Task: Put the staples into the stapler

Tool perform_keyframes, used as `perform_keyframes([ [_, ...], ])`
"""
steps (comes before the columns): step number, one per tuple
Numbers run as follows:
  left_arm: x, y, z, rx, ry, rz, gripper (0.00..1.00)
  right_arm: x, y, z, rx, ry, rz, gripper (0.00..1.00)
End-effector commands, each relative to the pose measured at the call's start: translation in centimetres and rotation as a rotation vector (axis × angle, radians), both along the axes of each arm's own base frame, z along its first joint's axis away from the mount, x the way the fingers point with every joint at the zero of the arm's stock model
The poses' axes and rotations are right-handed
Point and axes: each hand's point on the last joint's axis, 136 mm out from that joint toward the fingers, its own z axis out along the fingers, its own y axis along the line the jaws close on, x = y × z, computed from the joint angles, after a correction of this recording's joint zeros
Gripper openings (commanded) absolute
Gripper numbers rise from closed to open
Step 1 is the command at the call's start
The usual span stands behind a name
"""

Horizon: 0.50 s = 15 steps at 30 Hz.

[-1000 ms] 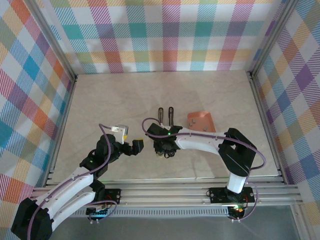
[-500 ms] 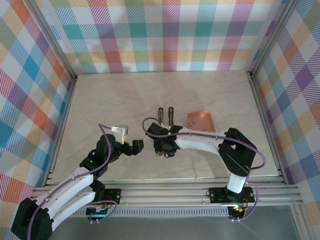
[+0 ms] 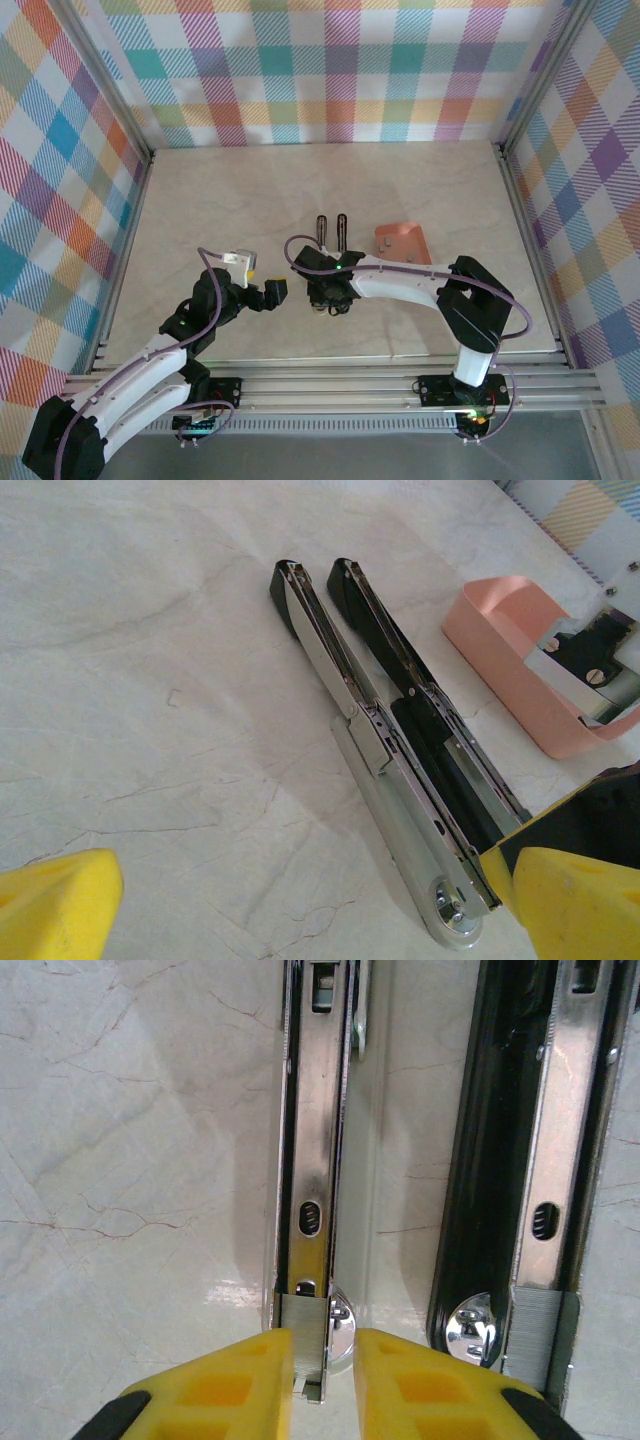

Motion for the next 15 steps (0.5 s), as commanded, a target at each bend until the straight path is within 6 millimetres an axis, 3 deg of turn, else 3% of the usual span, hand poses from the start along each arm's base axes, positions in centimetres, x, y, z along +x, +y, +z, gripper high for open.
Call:
perform_keyframes([
  [1, -0.2, -0.2, -0.1, -0.010, -0.004, -0.002, 1.00, 0.2, 0.2, 0.6, 0.010, 0.003, -0.012, 0.23],
  [5, -0.2, -0.2, 0.0, -0.010, -0.003, -0.005, 1.00, 0.5, 0.1, 1.6, 0.016, -0.024, -0.012, 0.23],
  [15, 0.5, -0.2, 0.8, -0.010, -0.008, 0.018, 1.00, 5.9, -1.3, 9.1, 0.076, -0.211, -0.022, 0.32],
])
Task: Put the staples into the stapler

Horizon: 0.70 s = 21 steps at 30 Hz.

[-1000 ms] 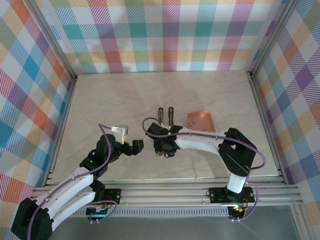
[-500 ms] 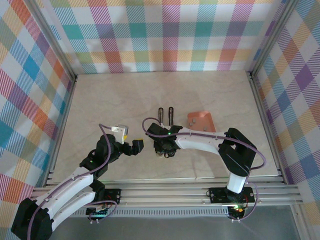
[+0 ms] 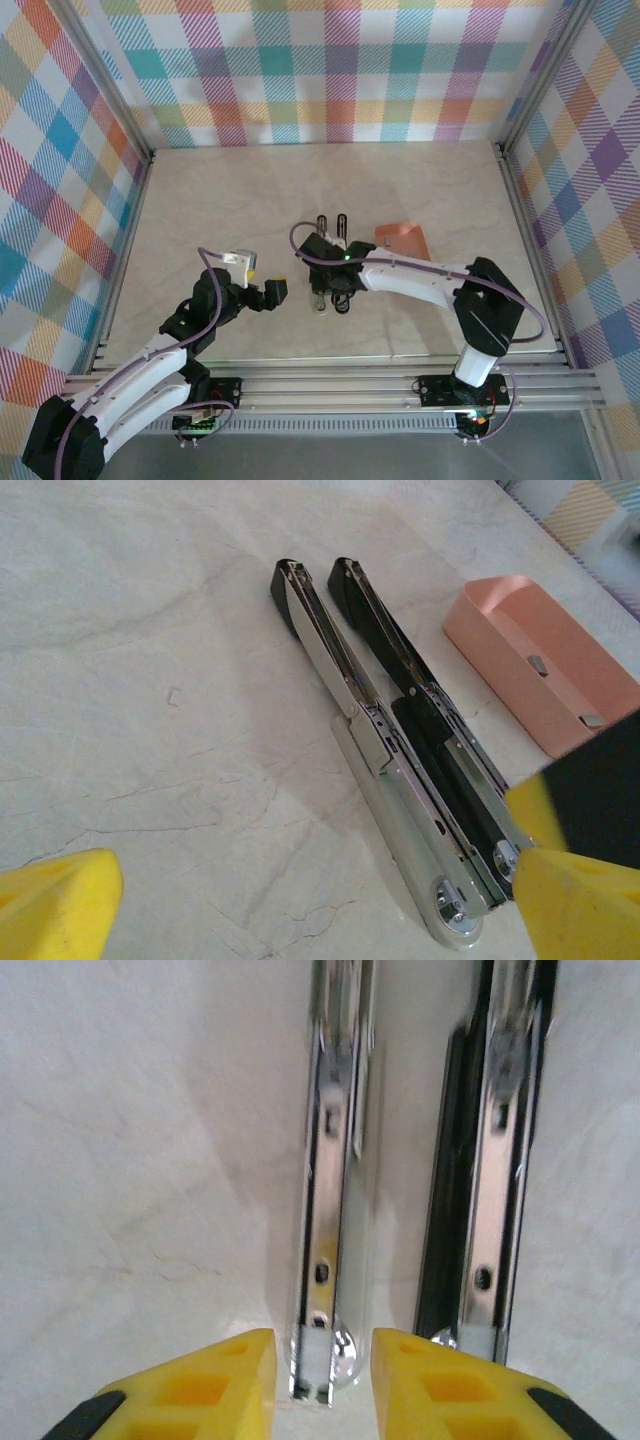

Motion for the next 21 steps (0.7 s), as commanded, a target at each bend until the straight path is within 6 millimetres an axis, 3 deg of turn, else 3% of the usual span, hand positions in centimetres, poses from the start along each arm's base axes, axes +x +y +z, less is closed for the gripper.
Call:
perform_keyframes([
  [1, 0.6, -0.3, 1.2, -0.014, -0.013, 0.019, 1.00, 3.0, -0.7, 4.6, 0.020, -0.112, -0.001, 0.33],
  [4, 1.5, -0.1, 1.6, -0.006, 0.007, 0.060, 1.00, 4.7, -0.8, 5.8, 0.023, -0.146, 0.002, 0.37],
  [8, 3.0, -0.1, 1.4, 0.033, 0.073, 0.110, 1.00, 6.9, -1.5, 5.6, 0.000, -0.111, -0.043, 0.39],
  [17, 6.4, -3.0, -1.4, 0.033, 0.309, 0.141, 1.00, 10.9, -0.3, 1.7, -0.051, -0.007, -0.049, 0.42],
  [21, 7.1, -2.9, -2.1, 0.034, 0.335, 0.174, 1.00, 12.4, -0.1, -0.3, -0.067, 0.026, -0.057, 0.46],
])
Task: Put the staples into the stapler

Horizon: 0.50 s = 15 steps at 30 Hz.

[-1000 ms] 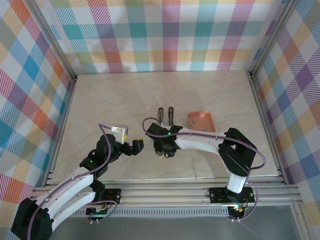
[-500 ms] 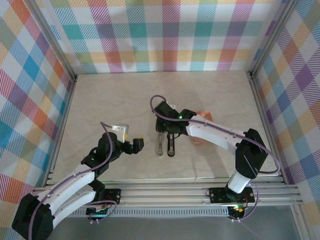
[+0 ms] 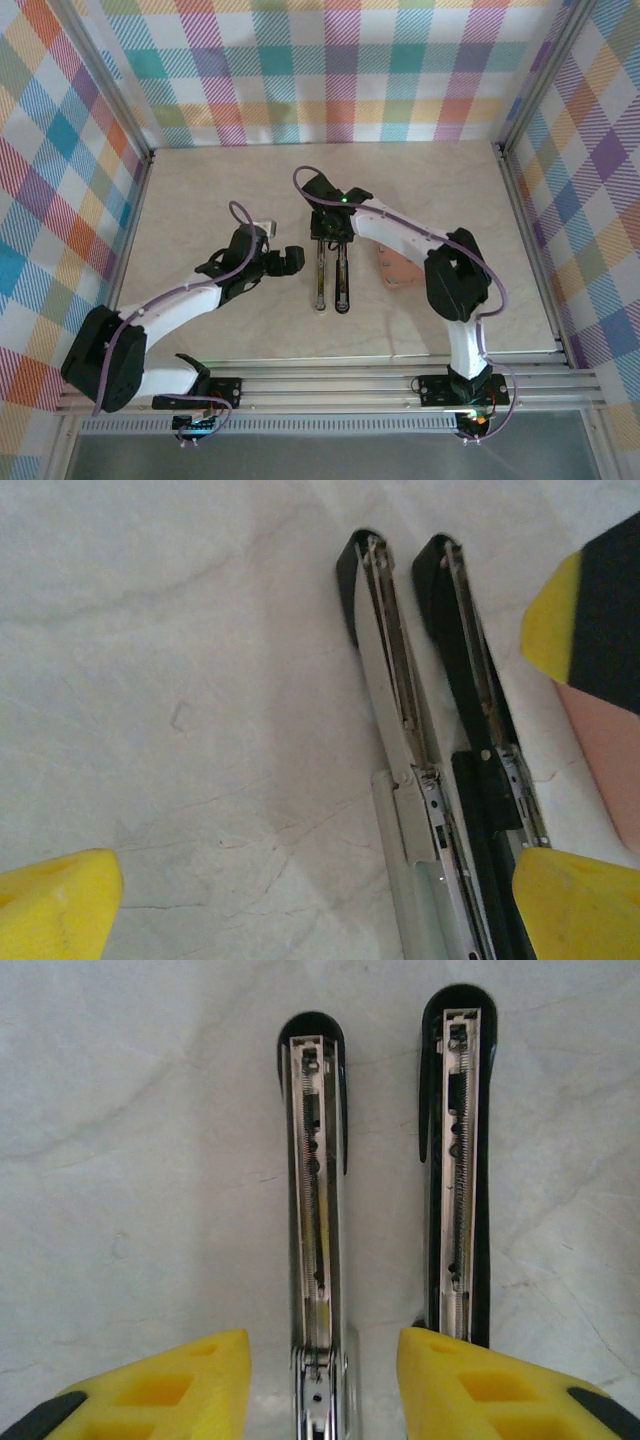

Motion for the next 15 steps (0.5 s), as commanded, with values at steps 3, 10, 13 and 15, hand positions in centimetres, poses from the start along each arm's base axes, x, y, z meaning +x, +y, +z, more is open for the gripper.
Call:
perform_keyframes([
  [3, 0.7, 0.6, -0.4, -0.013, 0.049, 0.073, 1.00, 1.5, 0.6, -1.6, 0.020, 0.054, 0.028, 0.47],
  [10, 1.2, 2.0, -1.8, -0.001, 0.090, 0.121, 1.00, 2.9, 1.6, -4.1, 0.065, 0.099, 0.059, 0.48],
  [13, 1.3, 2.2, -2.3, 0.004, 0.101, 0.127, 1.00, 3.4, 1.9, -4.6, 0.075, 0.103, 0.071, 0.47],
  [15, 1.3, 2.3, -2.4, 0.005, 0.106, 0.129, 1.00, 3.5, 2.1, -5.2, 0.078, 0.108, 0.086, 0.47],
])
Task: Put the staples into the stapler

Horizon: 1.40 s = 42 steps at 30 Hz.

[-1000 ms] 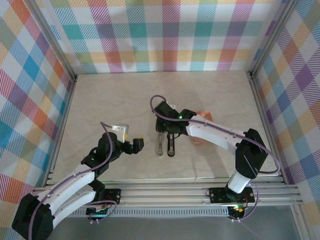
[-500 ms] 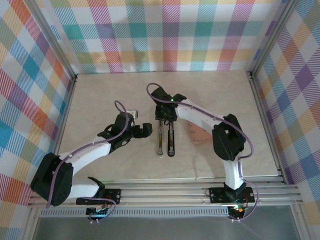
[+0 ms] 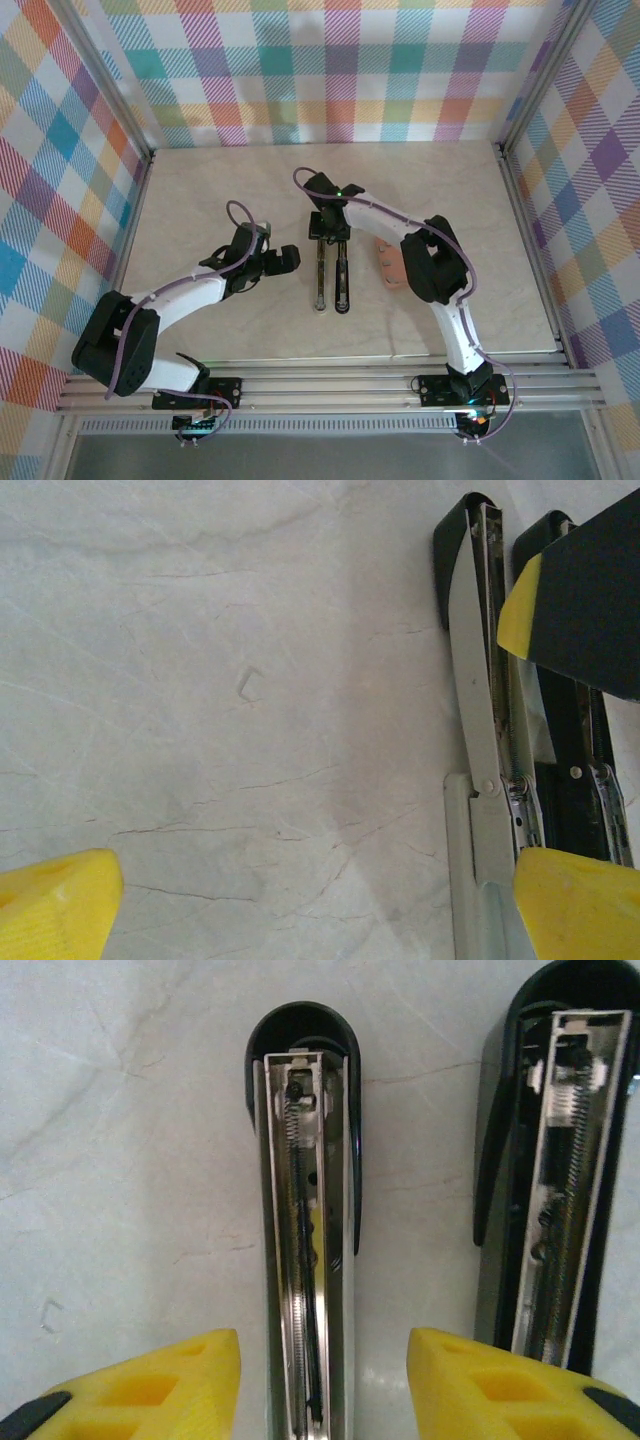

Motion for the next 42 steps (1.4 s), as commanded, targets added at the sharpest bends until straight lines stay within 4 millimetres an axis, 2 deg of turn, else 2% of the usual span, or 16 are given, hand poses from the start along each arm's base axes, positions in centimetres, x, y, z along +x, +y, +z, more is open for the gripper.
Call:
perform_keyframes([
  [1, 0.4, 0.3, 0.0, 0.000, 0.009, 0.021, 1.00, 0.9, 1.2, 0.2, 0.039, -0.008, 0.046, 0.47],
  [14, 0.8, 0.7, -0.3, 0.015, 0.020, 0.030, 1.00, 1.7, 1.4, -2.6, -0.009, 0.009, 0.052, 0.45],
  [21, 0.9, 1.3, -0.3, -0.013, 0.032, 0.055, 1.00, 1.7, 1.2, -3.5, -0.041, 0.006, 0.054, 0.38],
  [26, 0.9, 2.0, -0.1, -0.049, 0.043, 0.079, 1.00, 1.6, 1.3, -3.7, -0.065, 0.000, 0.065, 0.29],
  [30, 1.0, 2.5, 0.3, -0.077, 0.054, 0.087, 1.00, 1.6, 2.3, -2.8, -0.052, -0.038, 0.100, 0.26],
  [34, 1.0, 2.9, 1.1, -0.118, 0.059, 0.095, 1.00, 1.7, 3.8, -0.9, -0.005, -0.108, 0.160, 0.23],
  [38, 0.9, 3.4, 2.8, -0.153, 0.054, 0.084, 1.00, 1.5, 5.8, 1.0, 0.031, -0.187, 0.245, 0.22],
  [42, 0.5, 4.7, 6.0, -0.131, 0.007, 0.081, 1.00, 0.8, 8.0, 2.4, 0.044, -0.264, 0.346, 0.21],
])
